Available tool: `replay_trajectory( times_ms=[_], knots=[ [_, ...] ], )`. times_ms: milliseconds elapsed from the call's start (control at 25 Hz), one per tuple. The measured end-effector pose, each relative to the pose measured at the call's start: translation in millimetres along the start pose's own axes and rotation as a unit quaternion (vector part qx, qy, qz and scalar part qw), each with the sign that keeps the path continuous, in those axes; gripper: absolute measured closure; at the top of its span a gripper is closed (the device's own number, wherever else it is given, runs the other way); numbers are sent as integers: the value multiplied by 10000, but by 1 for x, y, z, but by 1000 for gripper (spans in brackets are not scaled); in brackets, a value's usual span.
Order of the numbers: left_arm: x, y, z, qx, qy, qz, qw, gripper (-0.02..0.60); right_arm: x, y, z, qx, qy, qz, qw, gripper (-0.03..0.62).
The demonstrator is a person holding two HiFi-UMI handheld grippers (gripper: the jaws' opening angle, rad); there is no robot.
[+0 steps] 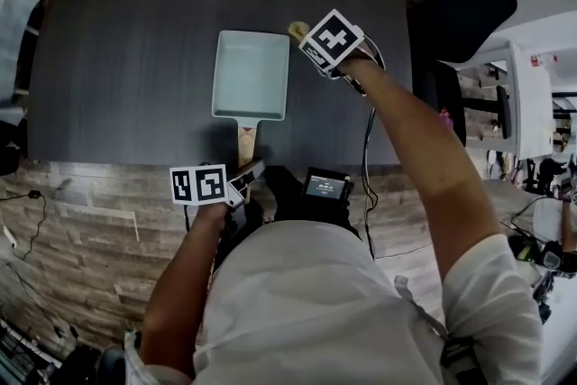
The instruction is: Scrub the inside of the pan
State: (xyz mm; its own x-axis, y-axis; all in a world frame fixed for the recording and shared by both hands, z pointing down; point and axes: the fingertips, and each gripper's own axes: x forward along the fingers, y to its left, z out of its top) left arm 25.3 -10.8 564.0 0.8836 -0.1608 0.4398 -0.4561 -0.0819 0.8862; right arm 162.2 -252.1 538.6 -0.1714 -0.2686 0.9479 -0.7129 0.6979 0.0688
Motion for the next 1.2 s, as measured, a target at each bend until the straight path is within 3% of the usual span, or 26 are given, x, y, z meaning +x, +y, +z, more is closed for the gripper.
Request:
replay_trajectory(
  times_ms=[120, 320, 520, 800, 1200],
  knots=[
    [1, 0, -1, 41, 114, 42, 9999, 512, 15, -1, -12, 341, 278, 85, 9990, 549],
    [3, -1, -6, 208, 487, 92, 9986, 512, 31, 10, -15, 406, 530, 261, 9974, 549],
    [6, -1, -15, 462, 836, 210, 9952, 509, 33, 34, -11, 726, 415, 863, 9928, 549],
    [8, -3, -20, 638, 1016, 217, 9925, 505, 26, 70, -25, 203, 344, 1371, 9898, 549],
    [11, -6, -26, 771, 1211, 177, 9895, 499, 14, 124, -50, -288, 234, 1739, 9841, 549]
  ],
)
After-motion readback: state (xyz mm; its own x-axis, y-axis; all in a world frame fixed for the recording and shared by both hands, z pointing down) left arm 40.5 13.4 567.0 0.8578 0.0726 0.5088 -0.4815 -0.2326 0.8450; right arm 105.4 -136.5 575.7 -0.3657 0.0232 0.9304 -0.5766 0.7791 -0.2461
